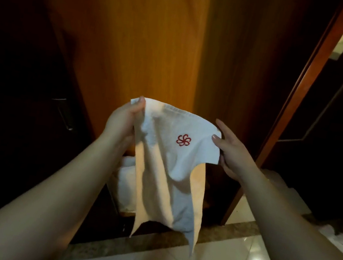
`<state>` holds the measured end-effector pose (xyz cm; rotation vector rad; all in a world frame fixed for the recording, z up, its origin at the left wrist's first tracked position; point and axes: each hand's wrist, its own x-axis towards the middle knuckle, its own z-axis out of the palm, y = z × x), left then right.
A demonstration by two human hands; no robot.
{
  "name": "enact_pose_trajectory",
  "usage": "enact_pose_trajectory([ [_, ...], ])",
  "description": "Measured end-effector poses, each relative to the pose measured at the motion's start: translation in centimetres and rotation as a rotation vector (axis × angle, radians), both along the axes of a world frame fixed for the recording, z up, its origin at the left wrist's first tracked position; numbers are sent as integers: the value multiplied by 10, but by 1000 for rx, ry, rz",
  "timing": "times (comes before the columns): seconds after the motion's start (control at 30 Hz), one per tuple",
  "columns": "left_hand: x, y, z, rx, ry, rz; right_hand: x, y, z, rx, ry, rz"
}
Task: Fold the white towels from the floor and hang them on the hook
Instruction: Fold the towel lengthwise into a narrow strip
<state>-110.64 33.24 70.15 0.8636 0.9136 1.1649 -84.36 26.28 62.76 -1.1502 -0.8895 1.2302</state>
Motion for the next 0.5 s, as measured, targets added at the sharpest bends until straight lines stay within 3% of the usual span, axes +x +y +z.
enact_pose_trajectory([
  [0.17,22,-45,-18,71,22,32,-54,-4,27,162,-143,-100],
  [0.33,34,-67,-20,87,38,-20,-74,-9,34,219,-199,62],
  [0.5,29,-71,-8,48,-68,-76,-80,-23,45,435,-716,174],
])
